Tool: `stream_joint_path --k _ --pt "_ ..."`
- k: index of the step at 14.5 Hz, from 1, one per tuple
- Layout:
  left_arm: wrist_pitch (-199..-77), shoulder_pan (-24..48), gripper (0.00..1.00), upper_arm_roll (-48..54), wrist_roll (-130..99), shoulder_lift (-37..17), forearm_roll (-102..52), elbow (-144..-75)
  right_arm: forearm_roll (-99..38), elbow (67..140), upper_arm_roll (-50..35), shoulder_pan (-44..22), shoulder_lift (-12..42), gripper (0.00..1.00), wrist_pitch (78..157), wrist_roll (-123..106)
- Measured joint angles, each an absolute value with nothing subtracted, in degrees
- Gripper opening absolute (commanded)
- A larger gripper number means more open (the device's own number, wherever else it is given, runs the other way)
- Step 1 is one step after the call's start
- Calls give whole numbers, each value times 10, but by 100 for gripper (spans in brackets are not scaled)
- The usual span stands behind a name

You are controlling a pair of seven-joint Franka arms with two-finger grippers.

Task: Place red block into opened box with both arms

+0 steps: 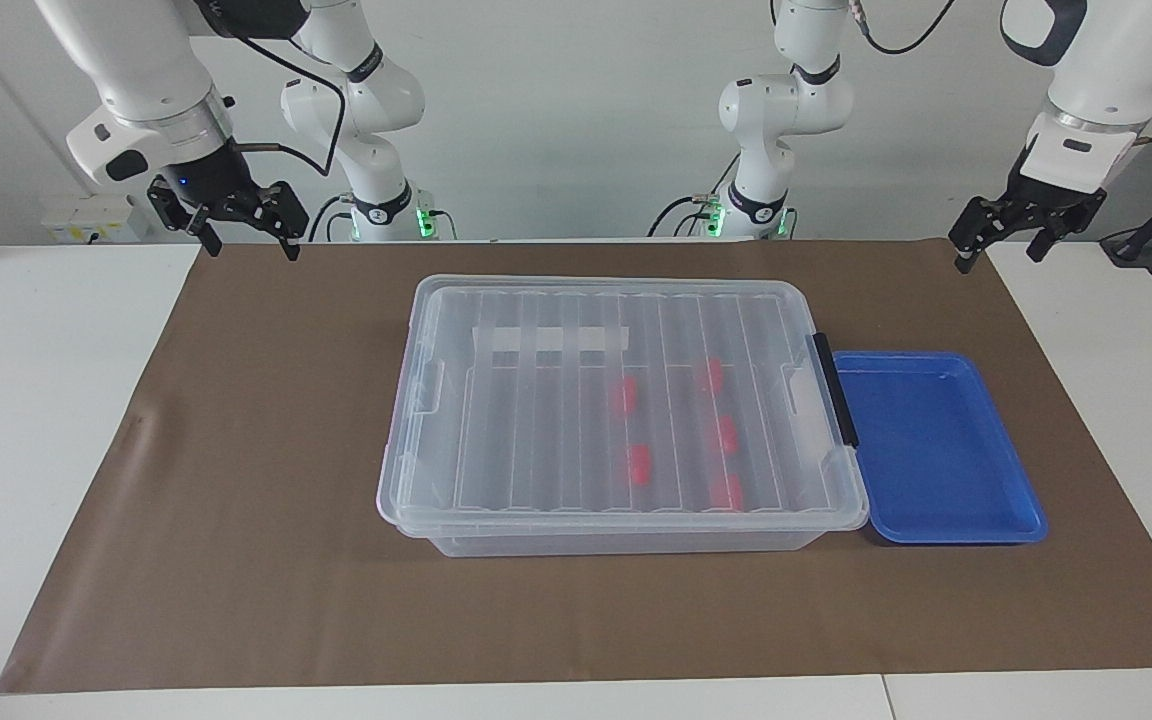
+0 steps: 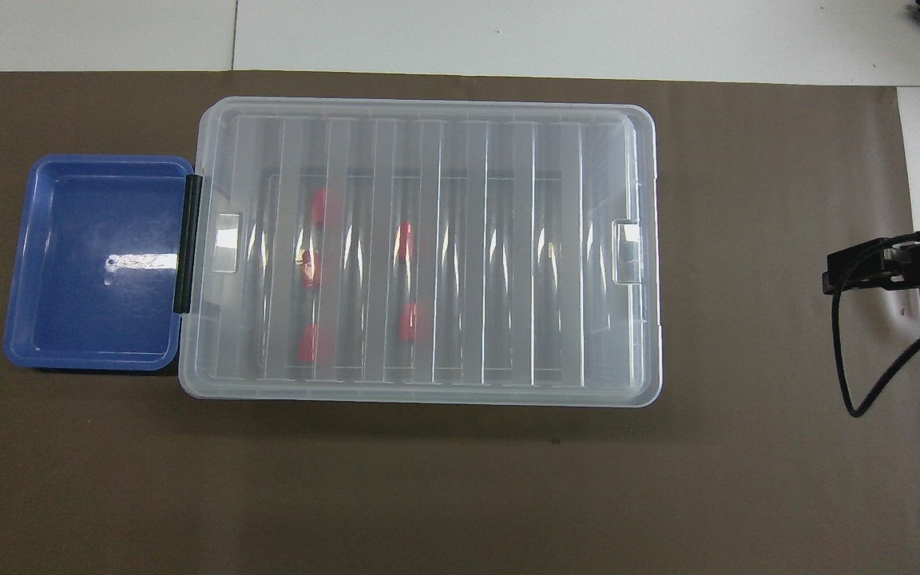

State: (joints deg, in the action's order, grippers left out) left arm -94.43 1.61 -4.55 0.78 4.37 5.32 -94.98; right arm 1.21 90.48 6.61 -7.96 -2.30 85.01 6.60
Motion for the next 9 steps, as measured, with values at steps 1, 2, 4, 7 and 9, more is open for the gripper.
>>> stream_joint_path --k 1,2,4,7,9 --pt "-944 17 100 -46 8 44 53 -950 12 906 66 -80 -23 100 850 66" --pt "-944 18 100 -46 8 44 53 -950 12 906 66 -80 -23 100 850 66" --pt "-944 18 100 -46 8 44 53 -950 12 908 66 -80 -23 100 850 66" --pt "-944 18 100 -46 8 44 53 -950 12 909 66 -80 -23 100 850 66" --pt "-944 18 100 -46 8 44 53 -950 12 909 66 -80 -24 100 850 66"
